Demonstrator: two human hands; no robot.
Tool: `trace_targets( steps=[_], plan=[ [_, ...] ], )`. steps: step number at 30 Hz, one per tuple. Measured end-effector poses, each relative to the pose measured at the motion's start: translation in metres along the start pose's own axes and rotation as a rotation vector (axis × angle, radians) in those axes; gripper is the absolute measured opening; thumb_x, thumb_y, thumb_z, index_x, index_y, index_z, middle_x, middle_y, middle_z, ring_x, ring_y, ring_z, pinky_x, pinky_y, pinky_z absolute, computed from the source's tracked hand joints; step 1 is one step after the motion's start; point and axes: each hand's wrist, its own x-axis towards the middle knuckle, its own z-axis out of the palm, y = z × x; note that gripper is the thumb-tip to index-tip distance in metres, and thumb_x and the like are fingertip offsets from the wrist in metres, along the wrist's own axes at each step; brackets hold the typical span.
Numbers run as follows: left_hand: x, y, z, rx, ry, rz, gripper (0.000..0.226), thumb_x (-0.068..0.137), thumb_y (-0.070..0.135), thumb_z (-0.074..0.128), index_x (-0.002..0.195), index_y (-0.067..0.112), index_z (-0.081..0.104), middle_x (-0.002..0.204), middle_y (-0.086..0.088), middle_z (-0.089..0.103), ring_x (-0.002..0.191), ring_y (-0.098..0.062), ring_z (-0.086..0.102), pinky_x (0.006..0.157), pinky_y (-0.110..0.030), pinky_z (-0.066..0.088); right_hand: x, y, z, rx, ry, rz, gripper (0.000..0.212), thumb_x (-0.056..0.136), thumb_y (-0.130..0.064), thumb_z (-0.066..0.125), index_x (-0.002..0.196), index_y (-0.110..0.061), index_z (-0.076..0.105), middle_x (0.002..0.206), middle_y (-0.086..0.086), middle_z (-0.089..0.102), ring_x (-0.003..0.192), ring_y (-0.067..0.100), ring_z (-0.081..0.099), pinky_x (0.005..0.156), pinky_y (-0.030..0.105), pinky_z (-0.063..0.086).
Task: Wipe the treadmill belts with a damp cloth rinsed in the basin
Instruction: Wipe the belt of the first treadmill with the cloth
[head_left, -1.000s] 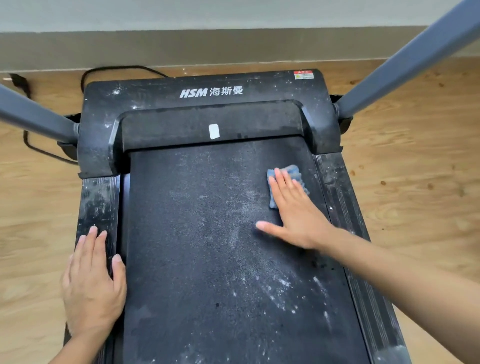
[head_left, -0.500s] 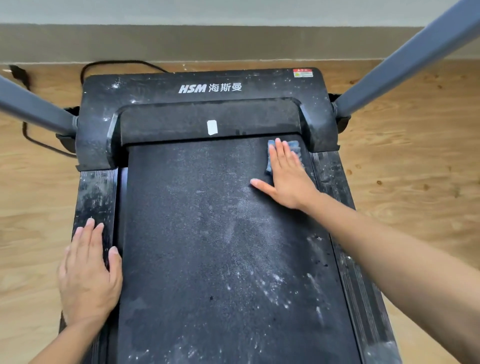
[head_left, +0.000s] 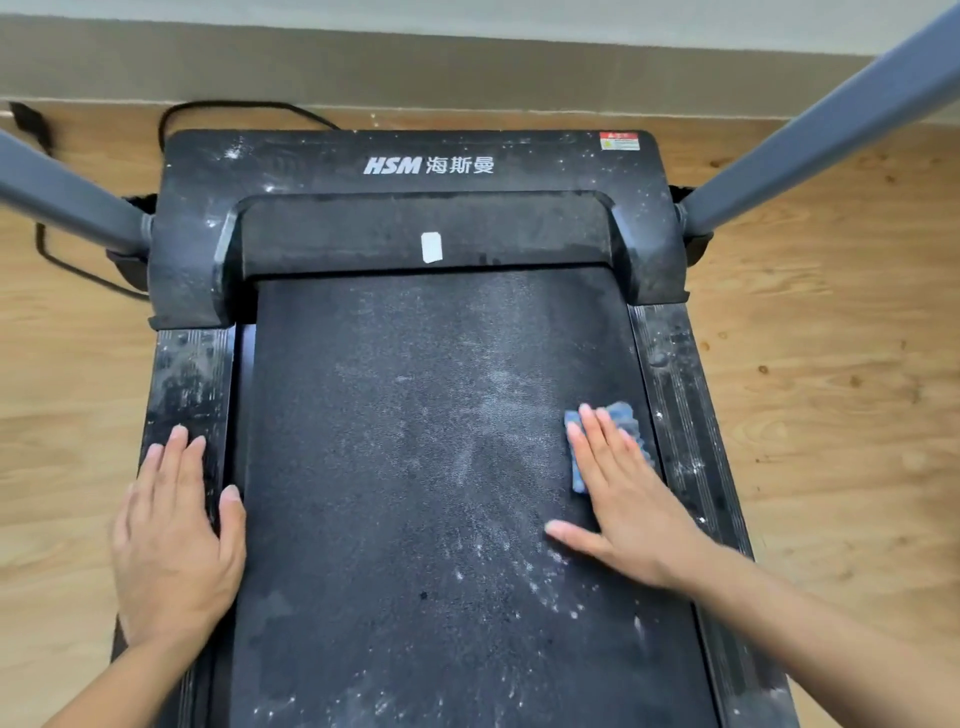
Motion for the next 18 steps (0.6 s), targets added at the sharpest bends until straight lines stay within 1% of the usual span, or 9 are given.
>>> trace_targets(
  steps=[2,5,7,10,12,14,15,17,18],
  plan=[
    [0.001,0.001,-0.001,0.004,-0.007,-0.009,0.064,0.101,0.041,0.034,0.156,0.009,0.042,0.17,-0.007,0.033,0.159,-0.027,0.026,0.122,-0.057,0.03,0.059,0.013,-0.026,0.027,0.084,0.081,0.116,0.09,-0.092,0.021,0.162,-0.013,-0.024,0.168,0.007,-0.035,0.155,0.019,-0.034,0.131,0.045,-0.007],
    [-0.001,0.001,-0.002,0.008,-0.015,-0.005,0.064,0.102,0.042,0.033,0.157,0.01,0.041,0.171,-0.005,0.031,0.159,-0.026,0.025,0.122,-0.056,0.03,0.133,0.028,-0.063,0.065,0.139,0.162,0.12,0.087,-0.095,0.02,0.164,-0.011,-0.019,0.171,0.01,-0.027,0.157,0.024,-0.028,0.131,0.048,-0.006],
    [-0.001,0.0,-0.002,0.007,-0.01,-0.002,0.064,0.102,0.042,0.033,0.157,0.011,0.041,0.171,-0.004,0.031,0.16,-0.025,0.025,0.123,-0.056,0.03,0.151,0.033,-0.072,0.076,0.155,0.173,0.121,0.086,-0.094,0.019,0.165,-0.008,-0.015,0.172,0.013,-0.022,0.159,0.026,-0.023,0.131,0.049,-0.004],
    [-0.001,-0.001,-0.002,0.001,-0.01,-0.01,0.063,0.102,0.042,0.033,0.157,0.012,0.041,0.171,-0.003,0.03,0.16,-0.024,0.024,0.122,-0.056,0.029,0.127,0.032,-0.062,0.122,0.166,0.157,0.119,0.088,-0.094,0.02,0.165,-0.01,-0.015,0.172,0.011,-0.024,0.158,0.022,-0.026,0.131,0.049,-0.003],
    [-0.002,-0.001,-0.001,0.002,-0.01,-0.009,0.063,0.102,0.042,0.032,0.157,0.011,0.041,0.172,-0.003,0.03,0.16,-0.024,0.024,0.123,-0.056,0.028,0.077,0.024,-0.044,0.109,0.129,0.108,0.118,0.09,-0.092,0.024,0.163,-0.011,-0.02,0.17,0.009,-0.03,0.156,0.02,-0.03,0.131,0.047,-0.005],
    [-0.002,-0.002,-0.001,-0.001,-0.011,-0.007,0.063,0.103,0.042,0.032,0.157,0.011,0.041,0.172,-0.003,0.03,0.16,-0.024,0.024,0.123,-0.056,0.028,0.008,0.007,-0.016,0.073,0.045,0.001,0.119,0.092,-0.089,0.031,0.162,-0.008,-0.021,0.17,0.01,-0.032,0.158,0.025,-0.028,0.131,0.045,-0.006],
    [-0.002,-0.003,0.0,-0.004,-0.011,-0.008,0.064,0.103,0.042,0.032,0.157,0.011,0.041,0.172,-0.003,0.029,0.16,-0.024,0.023,0.123,-0.056,0.029,-0.028,-0.004,-0.001,0.043,-0.003,-0.054,0.12,0.092,-0.088,0.034,0.164,-0.005,-0.015,0.171,0.014,-0.027,0.159,0.029,-0.021,0.131,0.045,-0.003],
    [-0.001,-0.002,0.001,-0.008,-0.008,-0.01,0.064,0.102,0.043,0.032,0.158,0.011,0.04,0.172,-0.003,0.029,0.16,-0.024,0.023,0.123,-0.057,0.029,-0.084,-0.021,0.032,-0.093,-0.026,-0.179,0.119,0.091,-0.087,0.04,0.163,0.004,0.015,0.173,0.024,0.0,0.161,0.037,0.003,0.125,0.049,0.013],
    [-0.001,-0.001,0.001,-0.006,-0.005,-0.013,0.064,0.102,0.043,0.032,0.158,0.011,0.04,0.172,-0.003,0.029,0.16,-0.023,0.023,0.123,-0.056,0.029,-0.095,-0.024,0.04,-0.148,-0.034,-0.211,0.117,0.09,-0.087,0.043,0.16,0.006,0.028,0.171,0.026,0.014,0.16,0.038,0.013,0.121,0.05,0.02]
  ],
)
